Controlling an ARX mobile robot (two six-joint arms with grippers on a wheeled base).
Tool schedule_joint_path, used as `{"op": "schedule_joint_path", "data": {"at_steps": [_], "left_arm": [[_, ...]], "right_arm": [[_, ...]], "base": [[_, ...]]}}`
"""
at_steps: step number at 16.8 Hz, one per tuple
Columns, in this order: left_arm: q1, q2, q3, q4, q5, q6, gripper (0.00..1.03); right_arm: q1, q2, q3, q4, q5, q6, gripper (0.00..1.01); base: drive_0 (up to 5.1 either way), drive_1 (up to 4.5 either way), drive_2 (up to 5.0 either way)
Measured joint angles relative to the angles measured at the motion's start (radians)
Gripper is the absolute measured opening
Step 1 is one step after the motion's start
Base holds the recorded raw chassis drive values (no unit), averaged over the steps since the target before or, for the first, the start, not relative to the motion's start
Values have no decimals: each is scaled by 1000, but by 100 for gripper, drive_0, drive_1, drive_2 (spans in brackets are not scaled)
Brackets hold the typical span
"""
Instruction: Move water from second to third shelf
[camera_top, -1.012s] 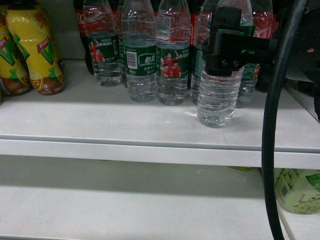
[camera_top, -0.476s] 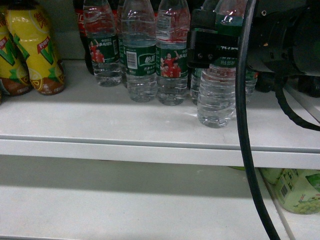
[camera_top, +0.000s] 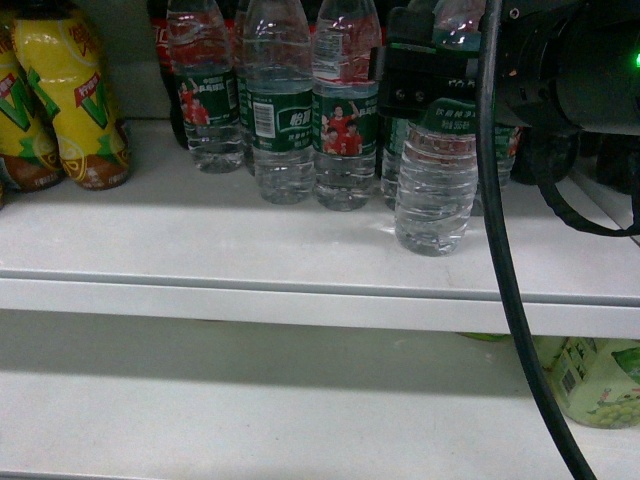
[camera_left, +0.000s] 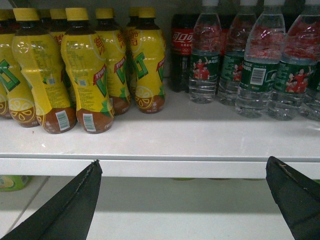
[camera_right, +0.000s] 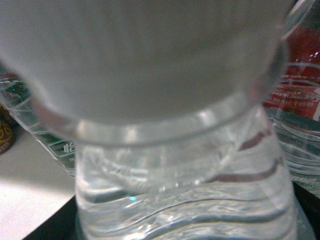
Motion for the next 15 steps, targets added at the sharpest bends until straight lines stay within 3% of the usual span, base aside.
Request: {"op": "schedule_joint_path", "data": {"at_steps": [3,5,11,13,15], "left_arm": [[0,0,0,0,0,0,98],[0,0,0,0,0,0,98],[0,0,0,0,0,0,98],[0,0,0,0,0,0,98],[0,0,0,0,0,0,98]], "right_arm": [[1,7,0,0,5,-1,59],[1,7,0,0,8,-4,47],[3,-101,-103,-16,-16,-3,45],[8,-199,-190,-47,-26,-5,45],[13,-455,-375,-124,-26,-24,45]], "base": [[0,0,0],[0,0,0],[0,0,0],[0,0,0],[0,0,0]]}}
